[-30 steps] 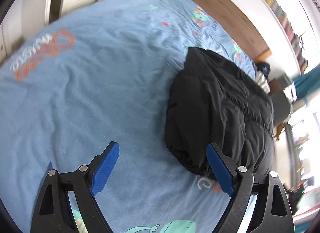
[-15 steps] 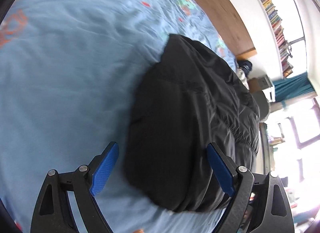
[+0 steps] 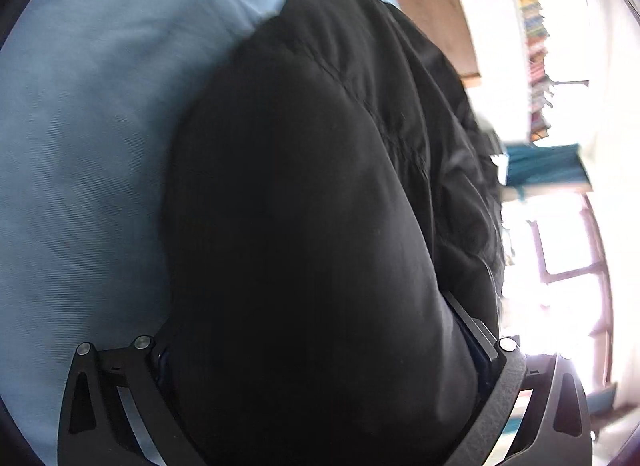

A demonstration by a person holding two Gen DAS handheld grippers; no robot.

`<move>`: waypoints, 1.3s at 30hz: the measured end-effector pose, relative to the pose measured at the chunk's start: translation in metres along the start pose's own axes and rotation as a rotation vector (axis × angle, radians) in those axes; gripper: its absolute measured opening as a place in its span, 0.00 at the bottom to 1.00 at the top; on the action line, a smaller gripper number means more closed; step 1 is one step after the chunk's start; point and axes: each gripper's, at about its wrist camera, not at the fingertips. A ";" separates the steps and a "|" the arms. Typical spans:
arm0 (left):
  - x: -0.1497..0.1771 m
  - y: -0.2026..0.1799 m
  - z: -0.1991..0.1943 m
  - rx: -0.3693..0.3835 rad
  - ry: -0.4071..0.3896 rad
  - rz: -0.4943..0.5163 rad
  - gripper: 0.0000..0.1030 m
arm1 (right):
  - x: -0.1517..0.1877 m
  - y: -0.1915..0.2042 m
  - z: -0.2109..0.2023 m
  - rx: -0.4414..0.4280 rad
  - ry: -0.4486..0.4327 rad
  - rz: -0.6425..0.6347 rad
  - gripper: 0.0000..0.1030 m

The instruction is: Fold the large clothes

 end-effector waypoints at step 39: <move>0.097 -0.232 -0.089 0.173 -0.037 0.517 0.25 | 0.044 0.172 -0.141 -0.122 -0.222 -0.333 0.27</move>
Point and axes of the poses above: each gripper's, at about its wrist camera, not at the fingertips, and z roughly the way its jaws point, y to its left, x to its underside, and after that the axes turned 11 degrees about x, right-handed
